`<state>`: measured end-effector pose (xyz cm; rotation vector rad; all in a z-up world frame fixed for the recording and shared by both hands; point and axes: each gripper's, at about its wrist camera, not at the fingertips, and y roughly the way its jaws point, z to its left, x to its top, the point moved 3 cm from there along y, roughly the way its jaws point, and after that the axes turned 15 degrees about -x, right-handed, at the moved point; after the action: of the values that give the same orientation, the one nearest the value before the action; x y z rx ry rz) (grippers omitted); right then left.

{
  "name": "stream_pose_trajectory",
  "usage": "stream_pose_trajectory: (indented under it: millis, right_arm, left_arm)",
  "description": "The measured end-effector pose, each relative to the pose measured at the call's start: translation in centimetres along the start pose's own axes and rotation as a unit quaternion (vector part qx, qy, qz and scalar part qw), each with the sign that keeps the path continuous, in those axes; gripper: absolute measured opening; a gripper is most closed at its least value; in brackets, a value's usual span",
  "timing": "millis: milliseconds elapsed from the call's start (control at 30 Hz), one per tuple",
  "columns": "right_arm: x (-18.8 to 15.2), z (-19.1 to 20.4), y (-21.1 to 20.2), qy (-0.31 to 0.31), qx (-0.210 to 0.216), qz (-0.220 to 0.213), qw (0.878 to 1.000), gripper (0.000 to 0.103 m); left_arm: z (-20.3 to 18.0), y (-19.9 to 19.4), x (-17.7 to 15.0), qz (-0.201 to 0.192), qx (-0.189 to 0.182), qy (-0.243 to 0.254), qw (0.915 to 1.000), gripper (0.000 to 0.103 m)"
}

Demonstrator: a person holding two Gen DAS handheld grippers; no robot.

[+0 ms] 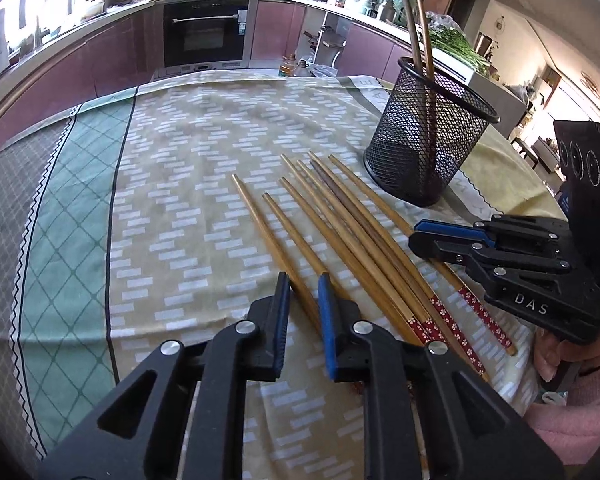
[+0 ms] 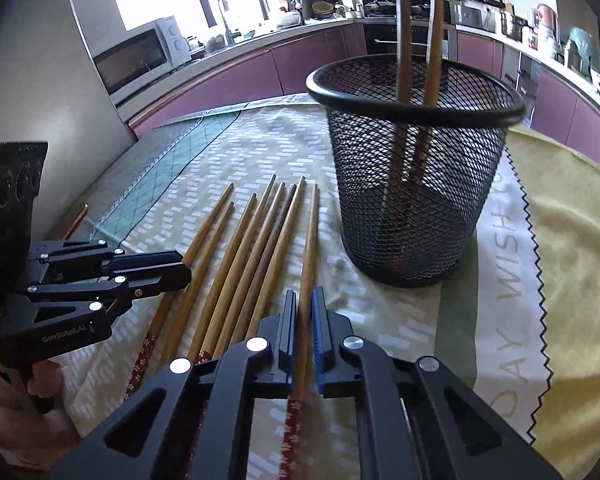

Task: Organize utensils
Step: 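Lower the right gripper onto another chopstick and close on it, then lift the chopstick with the right gripper and carry it over the mesh cup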

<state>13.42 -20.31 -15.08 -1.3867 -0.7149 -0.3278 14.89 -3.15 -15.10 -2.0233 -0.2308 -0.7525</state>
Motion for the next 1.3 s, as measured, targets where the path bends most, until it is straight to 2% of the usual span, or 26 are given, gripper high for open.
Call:
stream_pose_trajectory:
  millis: [200, 333, 467, 567, 600, 667, 800, 900, 1033, 1300]
  right_arm:
    - [-0.2, -0.8, -0.5, 0.015, 0.011, -0.006, 1.000, 0.006]
    - [-0.3, -0.8, -1.3, 0.009, 0.020, -0.015, 1.000, 0.006]
    - [-0.4, -0.7, -1.8, -0.002, 0.027, -0.021, 0.999, 0.006]
    - [-0.5, -0.6, -1.8, -0.004, 0.030, -0.019, 0.999, 0.006]
    - [-0.4, -0.5, -1.8, -0.005, 0.031, -0.019, 0.999, 0.006]
    - [-0.4, -0.3, -1.9, -0.010, 0.034, -0.020, 0.999, 0.006]
    - [-0.3, 0.3, -1.7, -0.019, 0.036, -0.019, 0.999, 0.006]
    - [-0.2, 0.5, -1.4, -0.025, 0.036, -0.015, 0.999, 0.006]
    - [-0.3, 0.8, -0.9, -0.032, 0.034, -0.009, 0.999, 0.006]
    - [-0.3, 0.9, -0.4, -0.041, 0.031, 0.000, 0.999, 0.007]
  left_arm:
    - [0.1, -0.4, -0.3, -0.006, -0.002, -0.010, 0.9999, 0.011]
    - [0.0, -0.9, -0.4, -0.010, -0.006, -0.010, 0.9999, 0.001]
    - [-0.4, -1.1, -0.7, -0.006, -0.009, -0.004, 0.9999, 0.001]
    - [-0.4, -1.0, -0.9, -0.001, 0.000, -0.001, 1.0000, 0.011]
    - [-0.4, -1.0, -1.1, 0.000, 0.005, -0.001, 1.0000, 0.017]
    - [-0.3, -0.9, -1.1, 0.004, 0.006, 0.001, 1.0000, 0.020]
    - [-0.4, -0.5, -0.9, 0.008, 0.011, 0.010, 0.9999, 0.019]
    - [-0.4, -0.2, -0.5, 0.007, 0.021, 0.012, 0.9997, 0.012]
    - [-0.3, -0.1, -0.2, 0.002, 0.028, 0.011, 0.9995, 0.010]
    - [-0.6, -1.4, -0.6, -0.011, 0.014, 0.005, 0.9998, 0.008]
